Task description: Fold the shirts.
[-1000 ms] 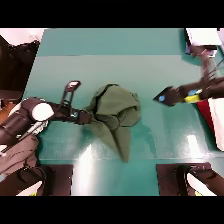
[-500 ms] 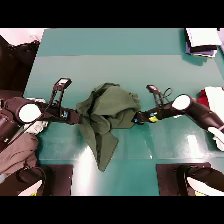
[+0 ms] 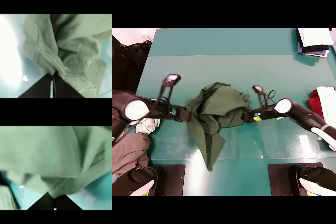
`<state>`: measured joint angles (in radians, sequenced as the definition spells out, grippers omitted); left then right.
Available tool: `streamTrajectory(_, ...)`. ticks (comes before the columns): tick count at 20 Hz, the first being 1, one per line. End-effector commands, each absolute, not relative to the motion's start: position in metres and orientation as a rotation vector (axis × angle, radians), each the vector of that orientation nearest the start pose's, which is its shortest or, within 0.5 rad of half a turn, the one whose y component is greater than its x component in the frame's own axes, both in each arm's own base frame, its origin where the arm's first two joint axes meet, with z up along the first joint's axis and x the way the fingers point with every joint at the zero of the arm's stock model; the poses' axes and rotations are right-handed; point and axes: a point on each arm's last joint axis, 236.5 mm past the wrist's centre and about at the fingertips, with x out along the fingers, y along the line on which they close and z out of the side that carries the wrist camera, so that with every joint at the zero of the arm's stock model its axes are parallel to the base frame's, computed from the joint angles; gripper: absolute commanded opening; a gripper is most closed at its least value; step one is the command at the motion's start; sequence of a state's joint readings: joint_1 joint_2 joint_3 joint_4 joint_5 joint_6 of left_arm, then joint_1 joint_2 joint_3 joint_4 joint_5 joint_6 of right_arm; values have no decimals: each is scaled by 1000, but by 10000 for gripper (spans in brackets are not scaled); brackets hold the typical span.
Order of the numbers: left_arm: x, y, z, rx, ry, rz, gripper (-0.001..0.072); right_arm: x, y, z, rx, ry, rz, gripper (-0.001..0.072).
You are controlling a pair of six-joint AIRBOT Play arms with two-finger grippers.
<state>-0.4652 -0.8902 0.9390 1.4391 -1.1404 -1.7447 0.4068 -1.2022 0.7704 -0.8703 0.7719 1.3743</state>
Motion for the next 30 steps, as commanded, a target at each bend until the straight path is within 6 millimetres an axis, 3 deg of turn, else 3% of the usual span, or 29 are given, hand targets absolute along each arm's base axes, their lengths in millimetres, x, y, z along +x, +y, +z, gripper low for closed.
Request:
streamTrajectory(1,296,-124,131,171,1025,-273,25,311,214,51,295,1042,620,15)
streamTrajectory(4,303,-91,241,236,810,-196,25,320,145,205,327,675,532,14)
streamTrajectory(6,296,-86,306,198,663,-203,25,304,95,290,309,472,417,14)
streamTrajectory(7,290,-86,331,170,612,-214,24,291,75,320,288,404,357,15)
streamTrajectory(8,281,-87,351,143,572,-236,24,279,59,344,264,350,296,14)
streamTrajectory(10,267,-94,372,109,534,-289,25,257,31,376,223,288,172,15)
streamTrajectory(14,255,-97,369,102,572,-316,25,237,10,408,175,226,41,15)
streamTrajectory(16,261,-99,357,137,600,-321,24,242,10,409,183,247,58,15)
streamTrajectory(19,282,-110,330,155,629,-323,24,265,13,374,226,409,138,15)
streamTrajectory(25,323,-131,231,207,726,-328,24,326,36,259,351,726,300,14)
streamTrajectory(30,358,-151,171,215,725,-343,24,378,51,164,447,839,306,15)
